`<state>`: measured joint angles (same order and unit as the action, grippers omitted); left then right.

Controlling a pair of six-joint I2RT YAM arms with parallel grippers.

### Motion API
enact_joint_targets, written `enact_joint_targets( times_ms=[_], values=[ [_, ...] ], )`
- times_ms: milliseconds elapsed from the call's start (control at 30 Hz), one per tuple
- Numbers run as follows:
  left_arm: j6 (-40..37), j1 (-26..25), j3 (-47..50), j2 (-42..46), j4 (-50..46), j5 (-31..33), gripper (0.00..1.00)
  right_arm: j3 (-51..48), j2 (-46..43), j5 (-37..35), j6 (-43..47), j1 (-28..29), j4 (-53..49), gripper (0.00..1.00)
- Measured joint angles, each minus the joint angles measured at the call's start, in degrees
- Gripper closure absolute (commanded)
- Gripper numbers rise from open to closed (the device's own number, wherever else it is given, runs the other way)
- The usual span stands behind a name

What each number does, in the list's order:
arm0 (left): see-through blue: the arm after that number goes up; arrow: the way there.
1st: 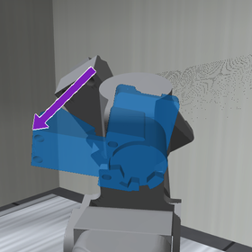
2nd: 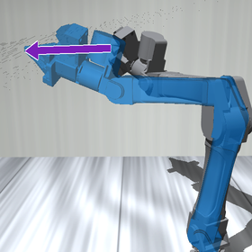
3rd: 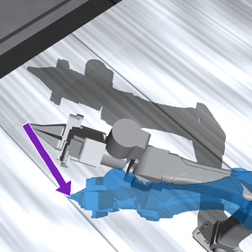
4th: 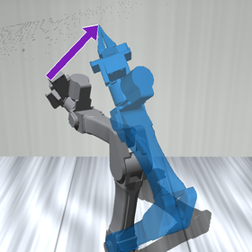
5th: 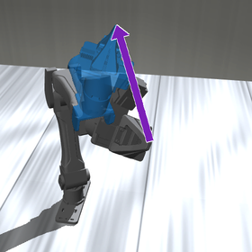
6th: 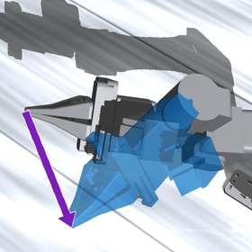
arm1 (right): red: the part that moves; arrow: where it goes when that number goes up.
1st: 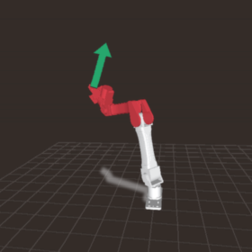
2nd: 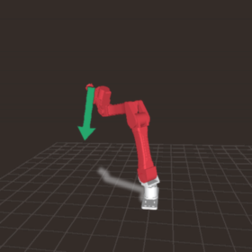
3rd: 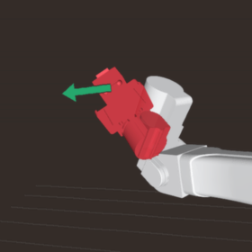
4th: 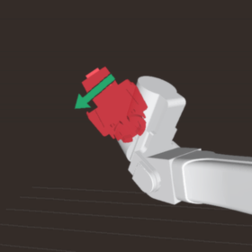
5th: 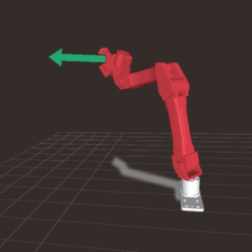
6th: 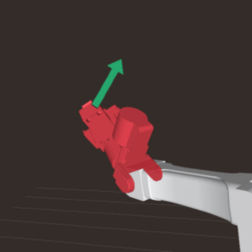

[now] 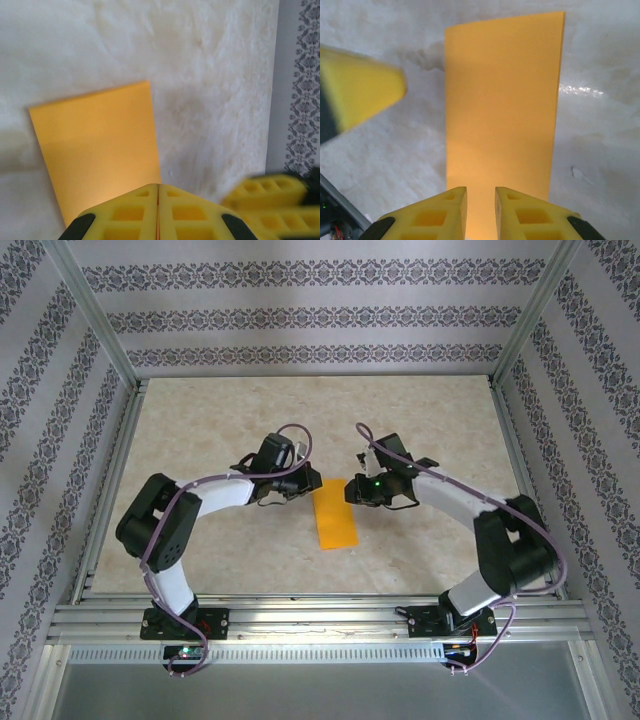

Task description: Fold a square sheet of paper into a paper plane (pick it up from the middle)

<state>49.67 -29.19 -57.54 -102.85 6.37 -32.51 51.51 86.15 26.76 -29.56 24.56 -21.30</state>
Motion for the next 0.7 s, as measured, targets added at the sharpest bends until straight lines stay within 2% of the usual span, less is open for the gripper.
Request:
enact_joint_targets(
  times_ms=[100, 367, 467, 700],
  values=[
    [-0.22, 0.57, -1.99, -3.48, -0.17, -0.13, 0.93, -4.31, -4.48, -0.33, -2.67, -0.68, 0.07, 0.77],
    [-0.44, 0.76, -3.28, -9.57, -0.26, -1.36, 0.93, -11.08, -7.13, 1.14, -8.13, -0.79, 0.13, 0.74],
    [-0.83, 0.81, -3.37, -10.32, -0.42, -1.38, 0.93, -12.63, -7.32, 2.01, -10.14, -0.79, 1.33, 0.69],
    [-0.83, 0.83, -0.68, -10.23, 3.43, -1.97, 0.94, -15.34, -4.66, 5.53, -15.34, -0.48, 3.54, 0.65]
  ],
)
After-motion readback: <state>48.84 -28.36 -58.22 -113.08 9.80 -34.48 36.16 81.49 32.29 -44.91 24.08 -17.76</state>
